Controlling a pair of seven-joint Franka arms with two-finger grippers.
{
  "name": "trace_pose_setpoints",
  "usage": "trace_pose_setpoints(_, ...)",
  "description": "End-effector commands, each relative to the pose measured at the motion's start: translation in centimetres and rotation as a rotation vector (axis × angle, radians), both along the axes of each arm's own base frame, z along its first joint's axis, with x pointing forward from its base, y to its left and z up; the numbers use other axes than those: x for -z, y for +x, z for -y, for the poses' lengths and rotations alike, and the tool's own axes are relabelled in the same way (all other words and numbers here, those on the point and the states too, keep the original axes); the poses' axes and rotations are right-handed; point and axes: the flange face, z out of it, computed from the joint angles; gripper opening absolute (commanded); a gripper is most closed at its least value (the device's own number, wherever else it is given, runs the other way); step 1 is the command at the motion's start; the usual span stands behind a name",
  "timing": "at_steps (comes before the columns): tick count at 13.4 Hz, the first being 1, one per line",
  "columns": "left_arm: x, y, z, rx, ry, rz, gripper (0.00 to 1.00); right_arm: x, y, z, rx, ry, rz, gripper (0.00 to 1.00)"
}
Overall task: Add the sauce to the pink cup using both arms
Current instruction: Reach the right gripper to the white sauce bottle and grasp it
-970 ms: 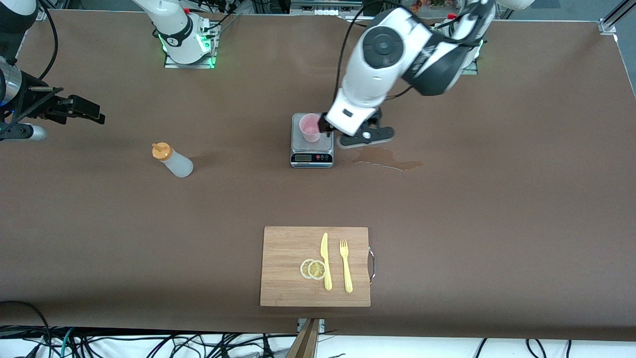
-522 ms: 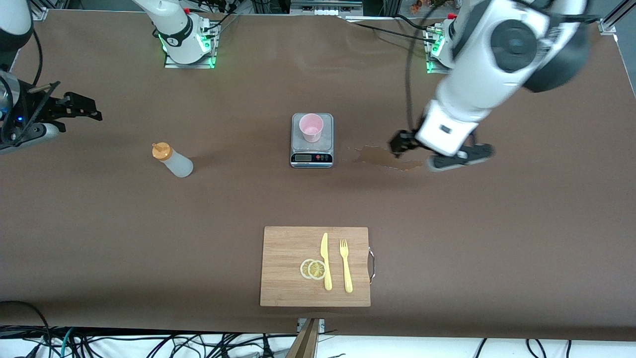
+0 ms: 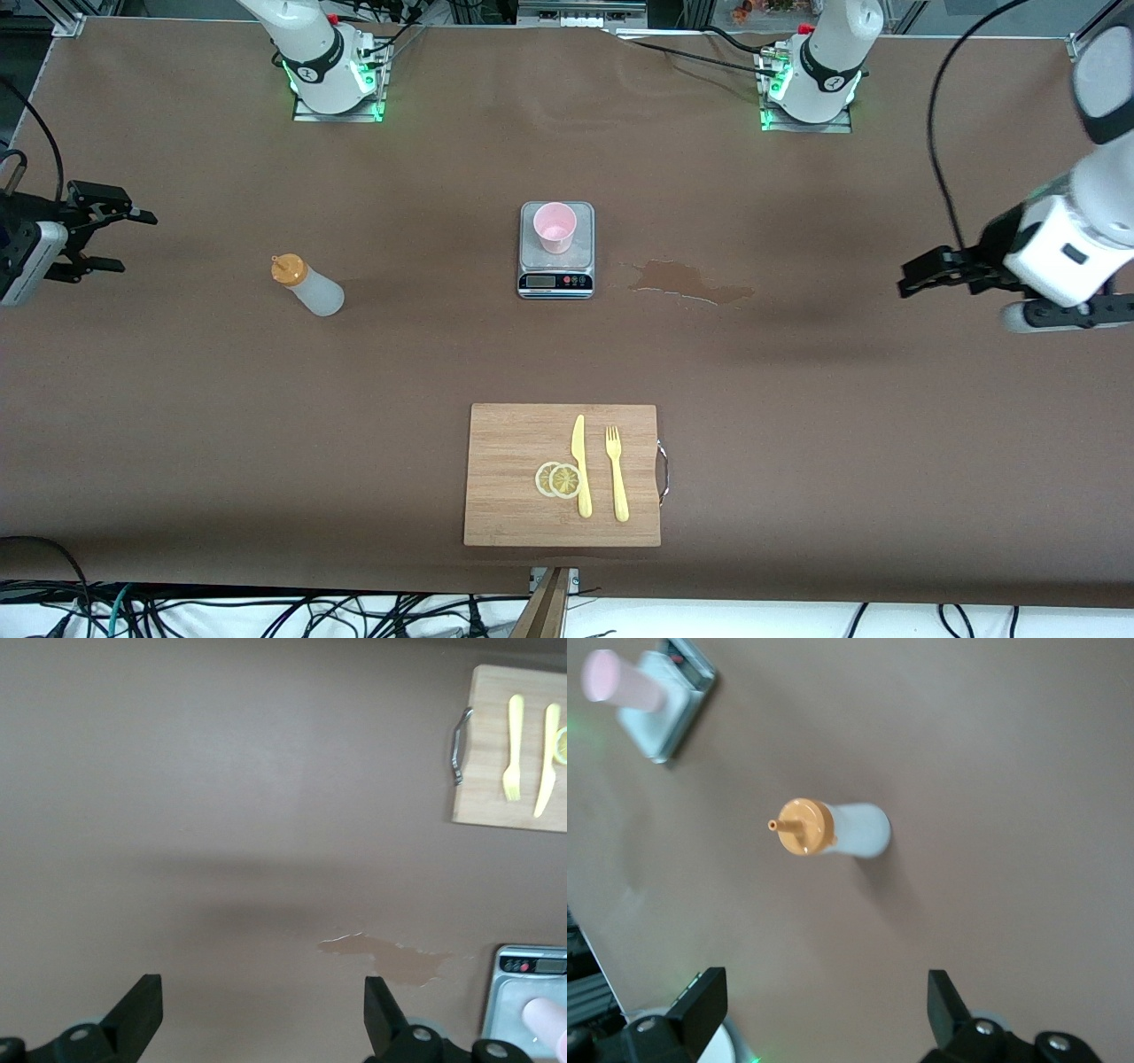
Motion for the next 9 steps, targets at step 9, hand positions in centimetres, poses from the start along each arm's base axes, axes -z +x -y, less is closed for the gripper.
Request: trace_pose_setpoints(9, -1.8, -1.9, 0.4, 0.071, 0.022, -0.047, 1.0, 19.5, -0.6, 3.6, -0.309, 0.667, 0.358, 1.0)
